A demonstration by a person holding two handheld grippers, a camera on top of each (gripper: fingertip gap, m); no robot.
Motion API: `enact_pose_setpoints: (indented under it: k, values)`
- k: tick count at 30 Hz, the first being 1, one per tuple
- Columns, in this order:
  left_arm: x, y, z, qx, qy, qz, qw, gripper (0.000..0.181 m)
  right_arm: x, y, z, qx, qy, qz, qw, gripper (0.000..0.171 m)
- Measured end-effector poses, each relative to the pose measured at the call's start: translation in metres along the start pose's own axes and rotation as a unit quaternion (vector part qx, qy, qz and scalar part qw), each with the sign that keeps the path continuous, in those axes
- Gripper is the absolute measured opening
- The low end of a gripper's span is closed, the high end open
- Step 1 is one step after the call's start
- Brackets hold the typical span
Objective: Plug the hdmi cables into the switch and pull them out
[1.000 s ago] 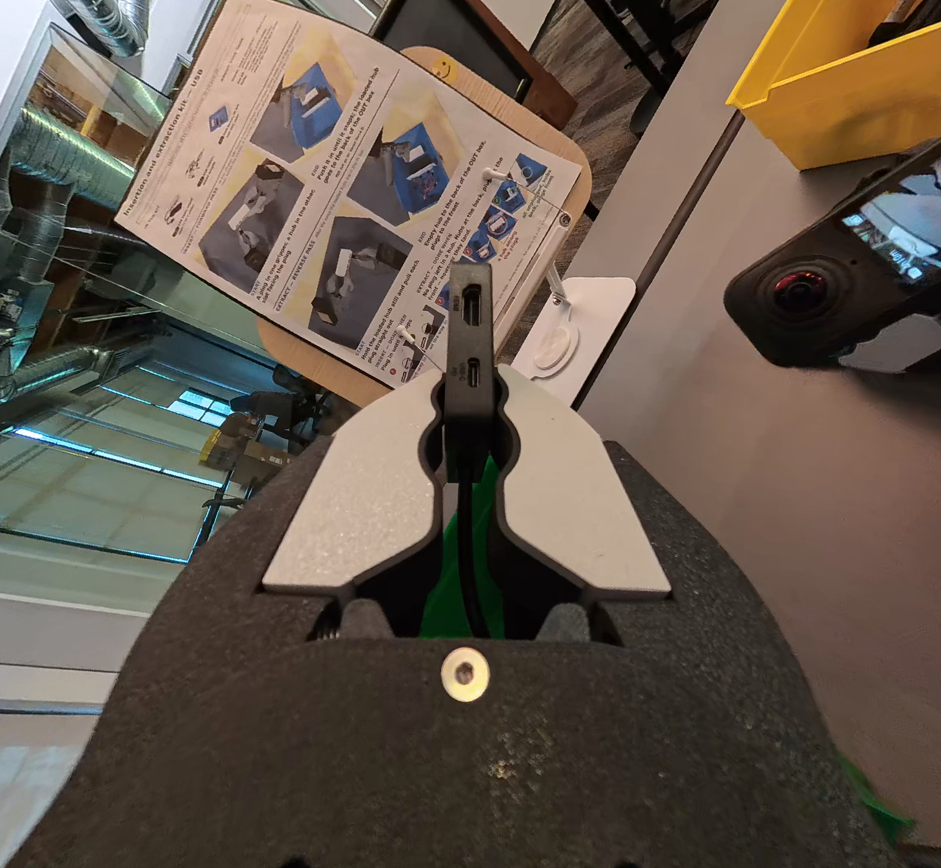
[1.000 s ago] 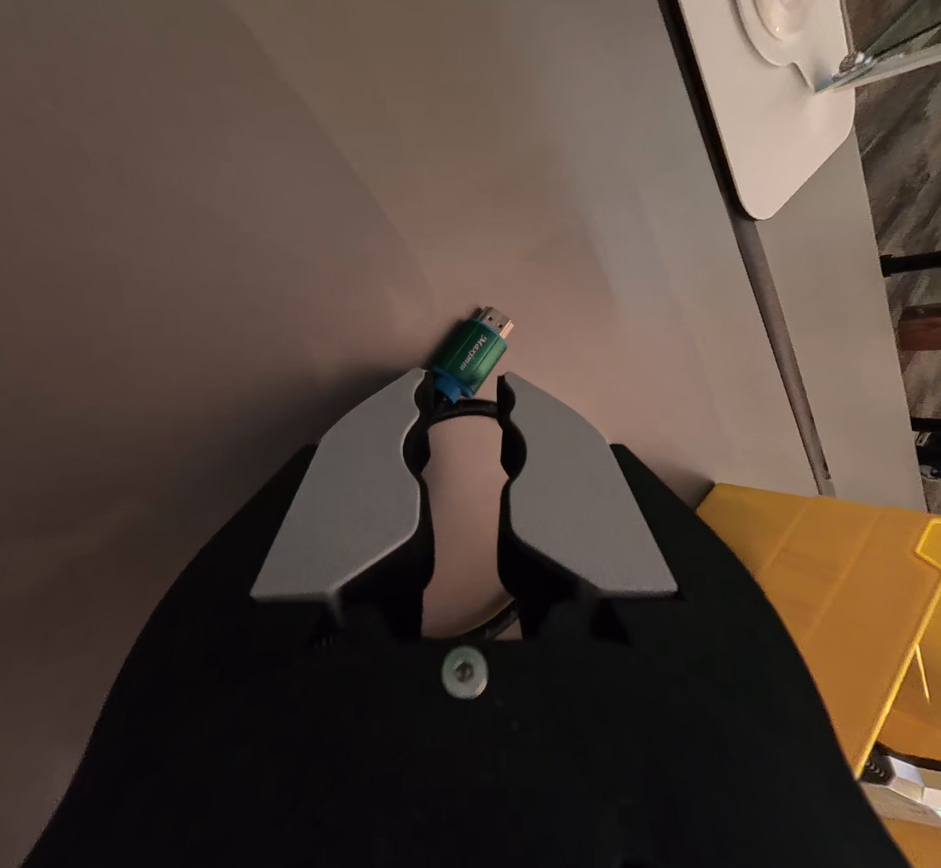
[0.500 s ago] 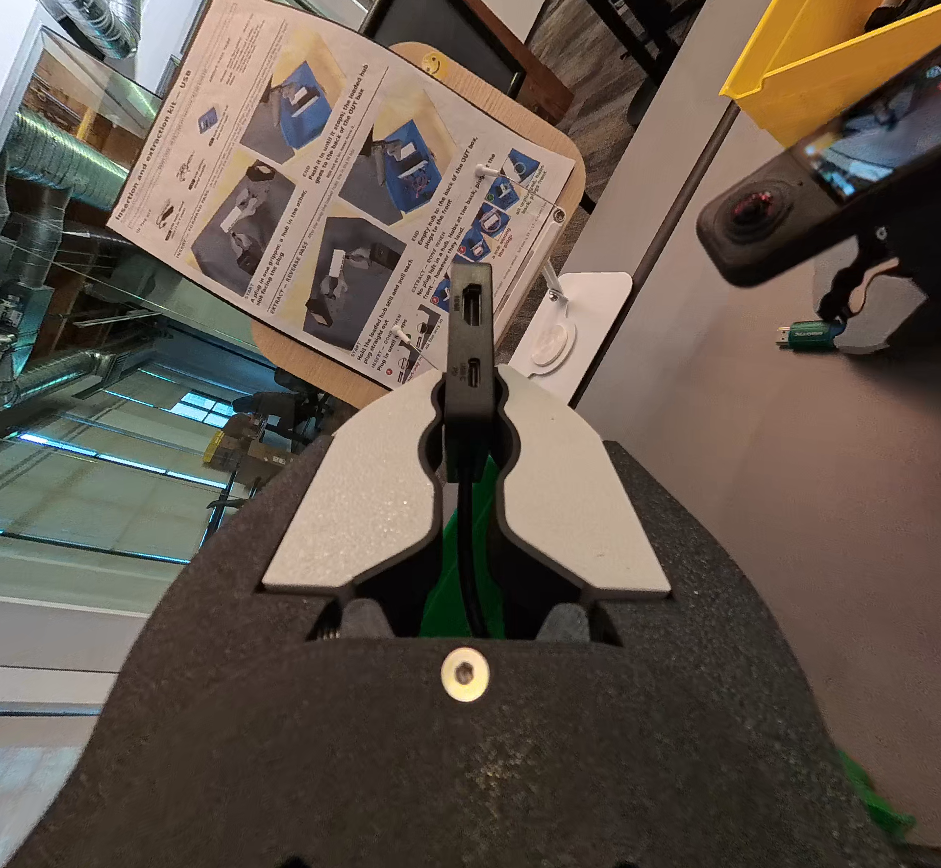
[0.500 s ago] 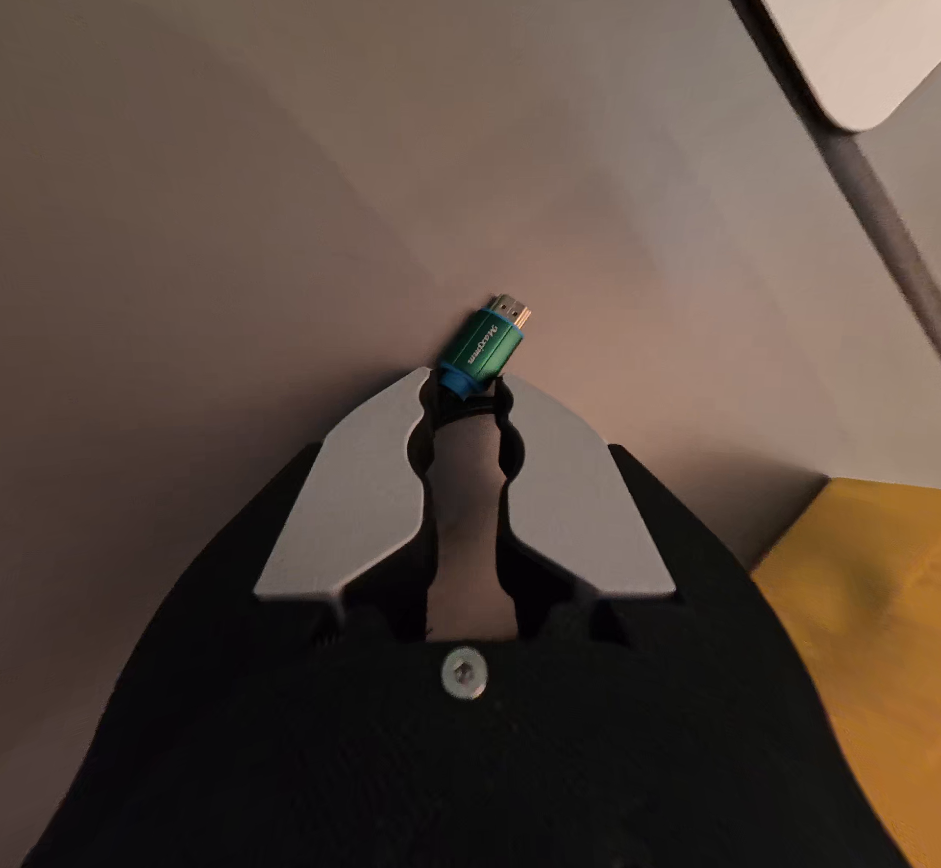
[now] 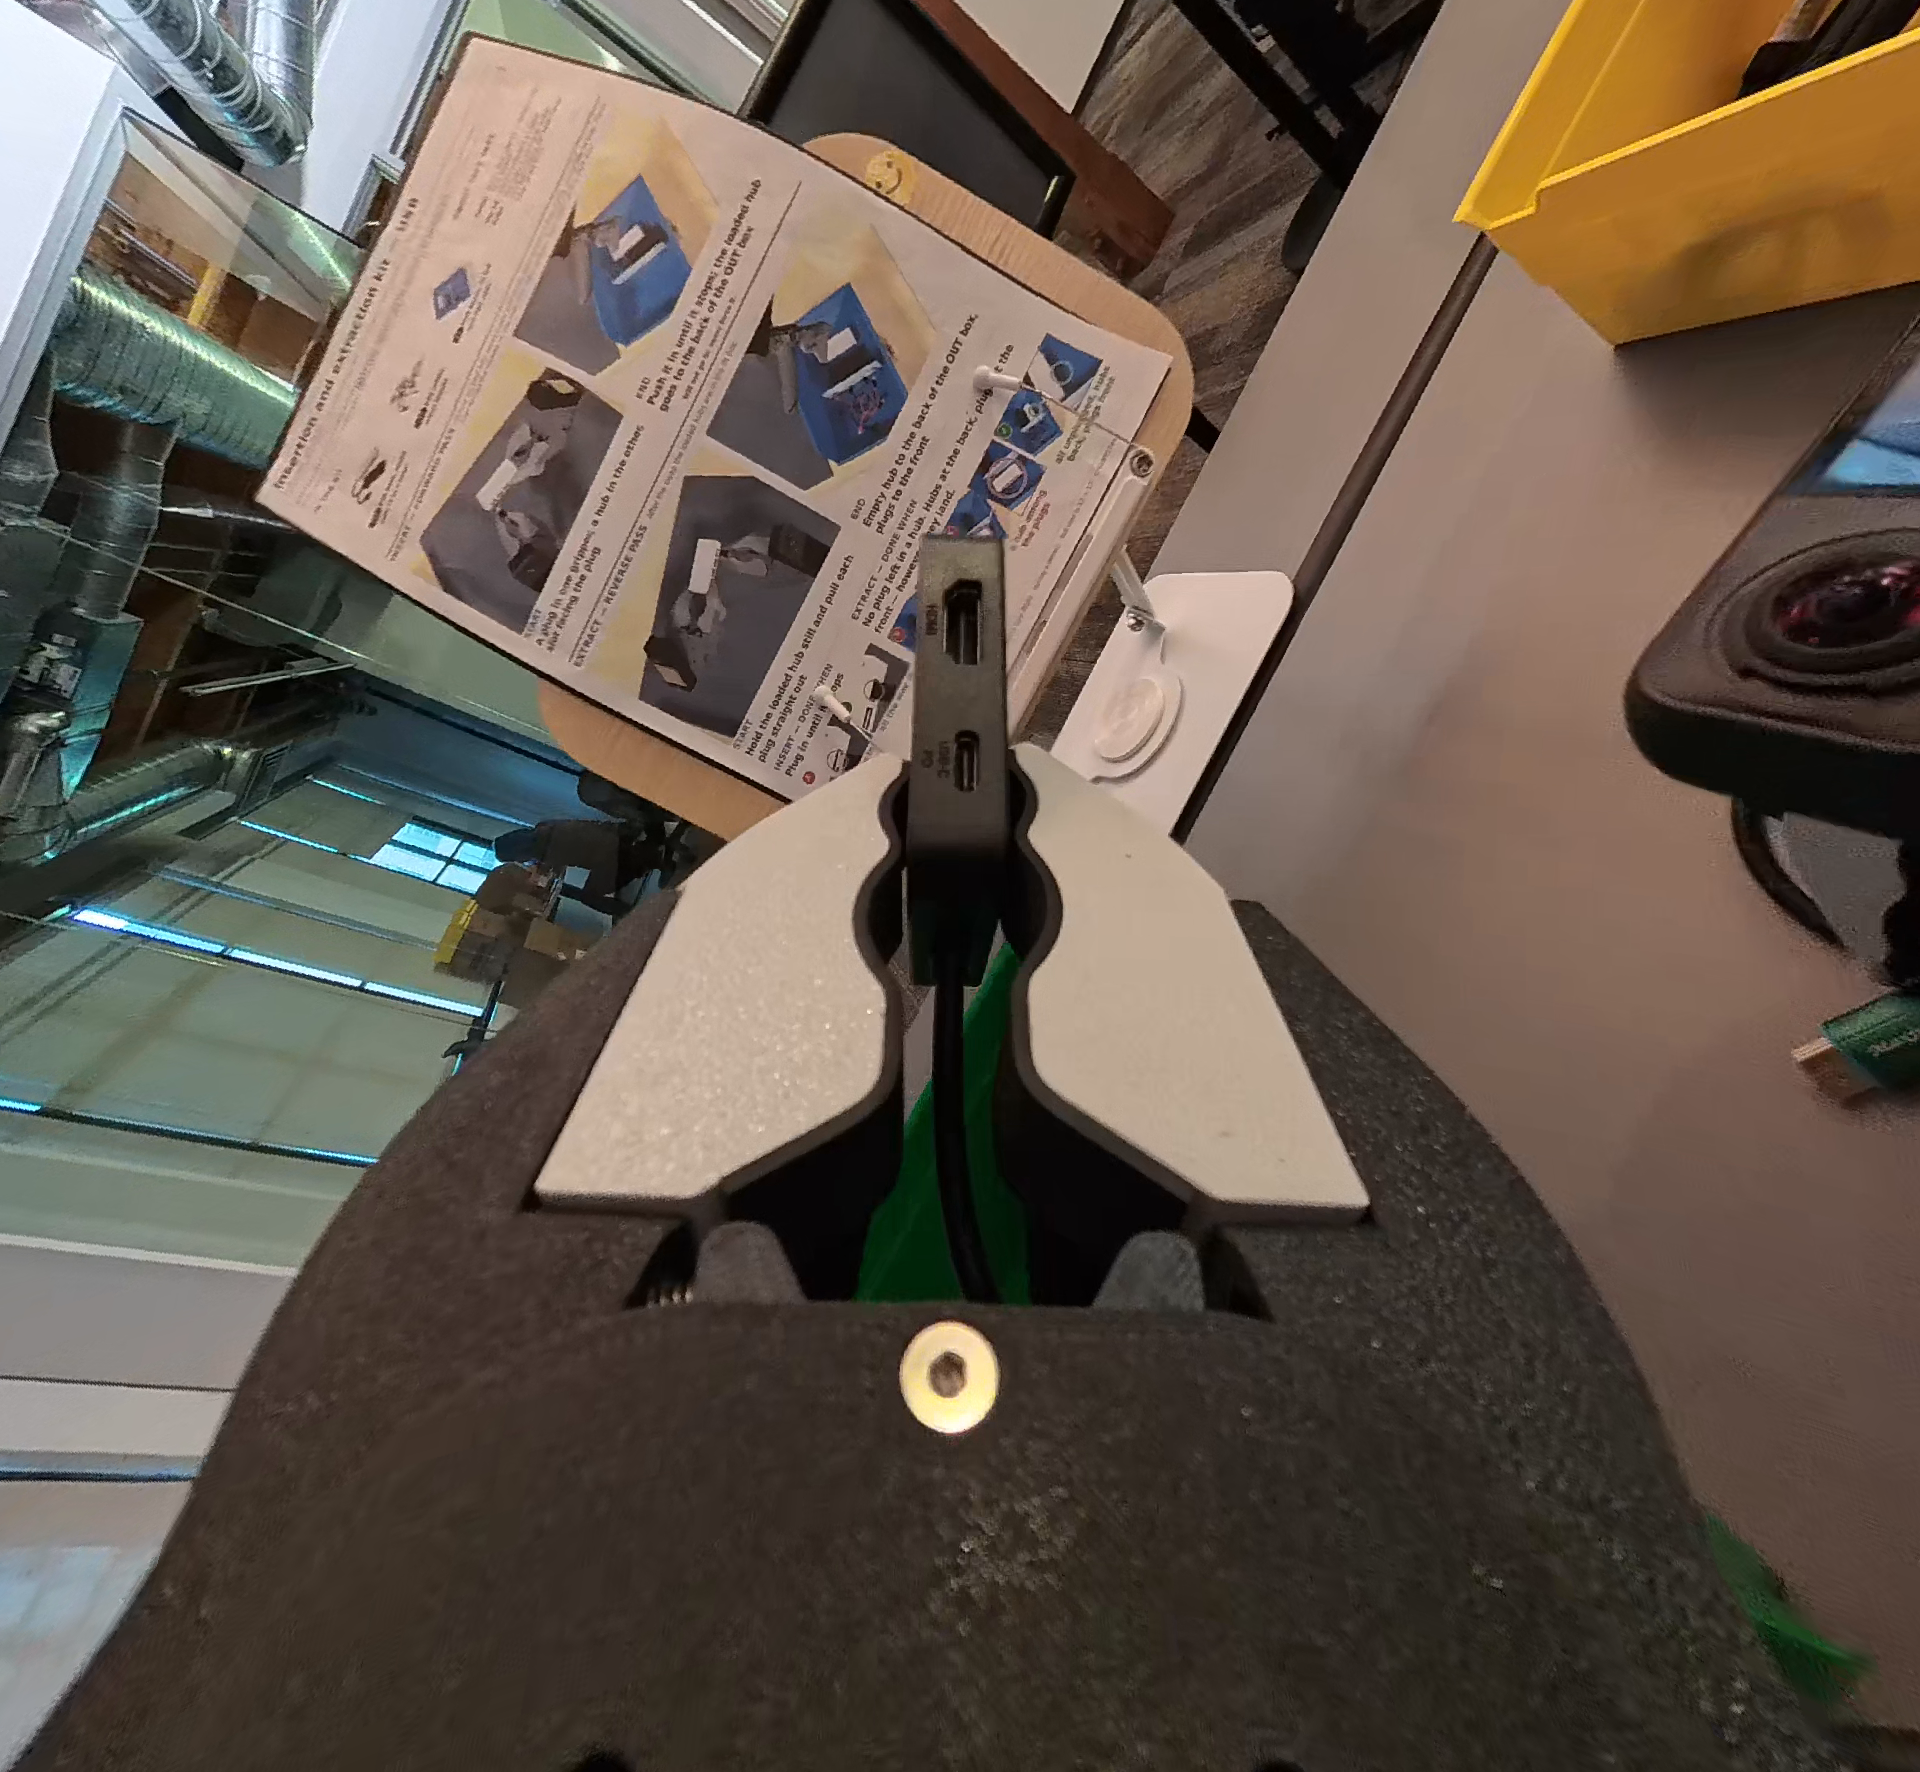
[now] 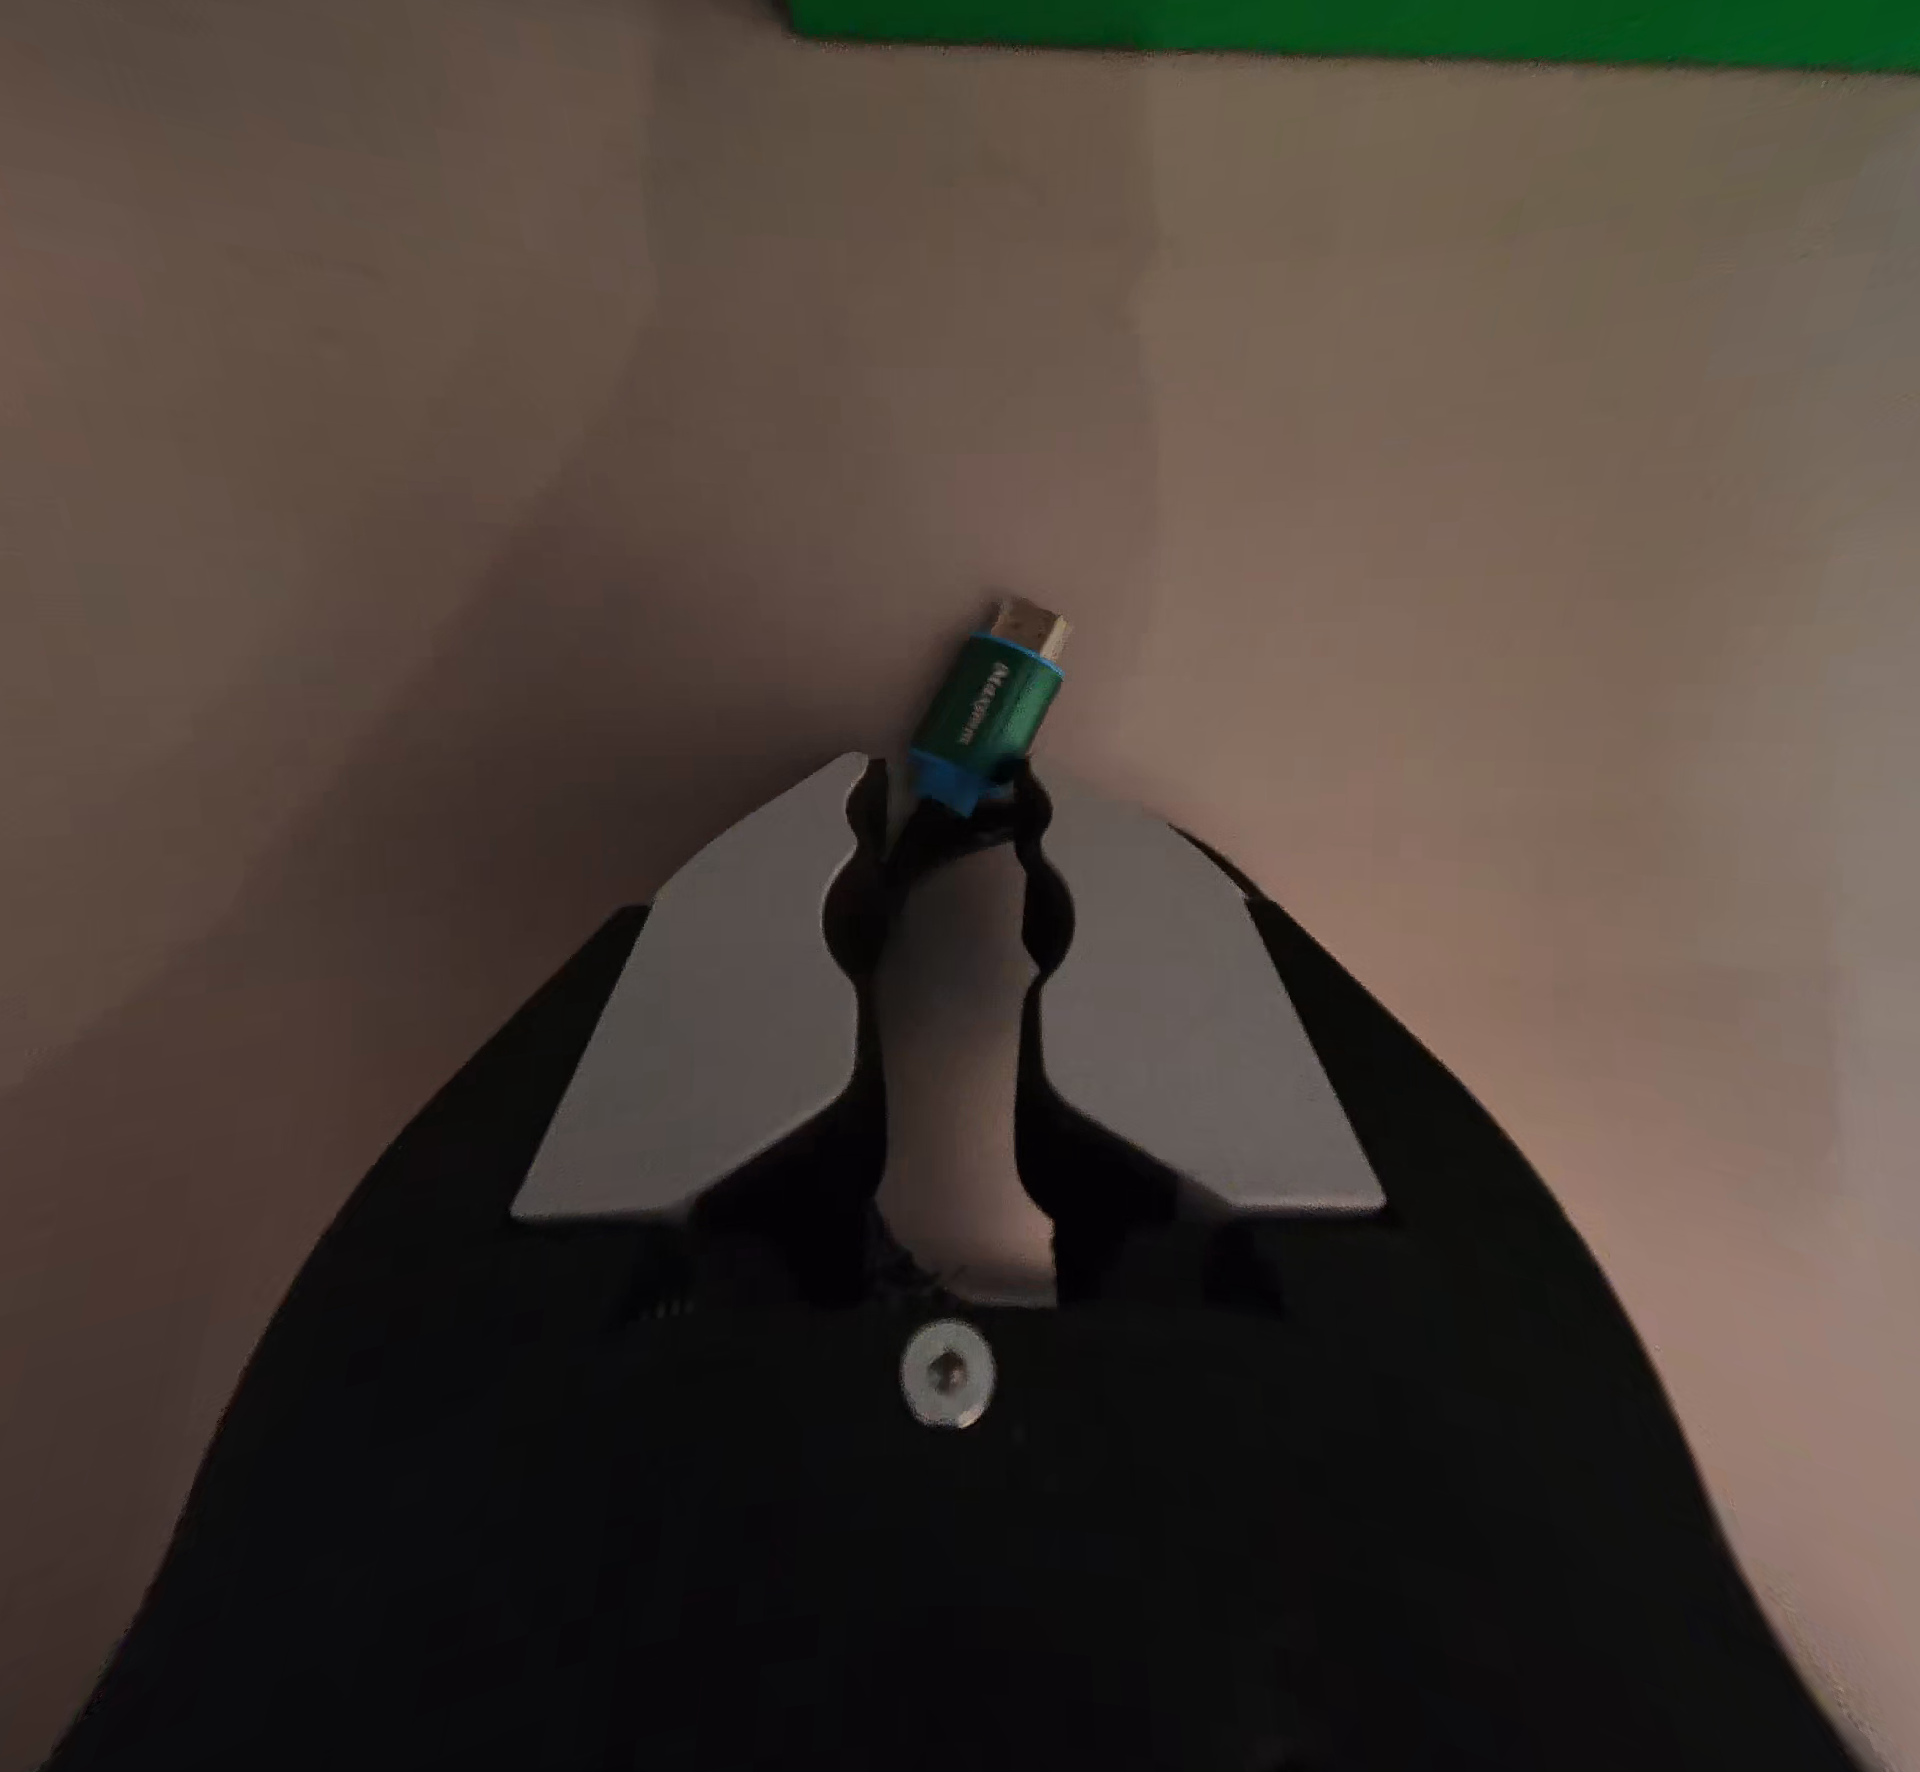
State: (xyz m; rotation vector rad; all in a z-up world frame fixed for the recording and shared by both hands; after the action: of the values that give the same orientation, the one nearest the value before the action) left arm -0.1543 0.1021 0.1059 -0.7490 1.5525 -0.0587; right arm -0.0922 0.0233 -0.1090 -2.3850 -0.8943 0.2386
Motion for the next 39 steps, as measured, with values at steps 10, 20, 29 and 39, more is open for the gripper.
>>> enact_pose_setpoints:
  k: [10,20,29,39]
  values:
    - [-0.016,0.009,-0.013,-0.003,-0.023,-0.017,1.0,0.014,-0.004,0.005,0.004,-0.101,0.071,0.057,0.991,0.025]
    - [-0.011,0.007,-0.009,-0.008,-0.017,-0.005,1.0,0.014,0.004,0.003,0.005,-0.109,0.151,0.072,0.98,0.011]
    - [-0.019,0.011,-0.015,-0.006,-0.033,-0.013,0.999,0.014,0.021,-0.009,-0.038,-0.017,0.114,0.09,0.989,0.005]
    - [0.025,-0.009,0.018,0.011,0.027,0.047,0.998,0.014,0.029,-0.02,-0.151,0.106,0.124,0.106,0.981,0.006]
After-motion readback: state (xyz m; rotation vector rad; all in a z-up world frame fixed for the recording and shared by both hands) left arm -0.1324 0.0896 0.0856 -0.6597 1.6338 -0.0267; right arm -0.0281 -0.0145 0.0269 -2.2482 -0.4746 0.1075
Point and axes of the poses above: each gripper's, where its closed fingertips meet, z out along the fingers, y out of its underside, x = y × z across the jaws, the point moved 5 cm from there along -z, back along the fingers, and after that the axes turned 6 degrees about z, right-handed, at the moved point
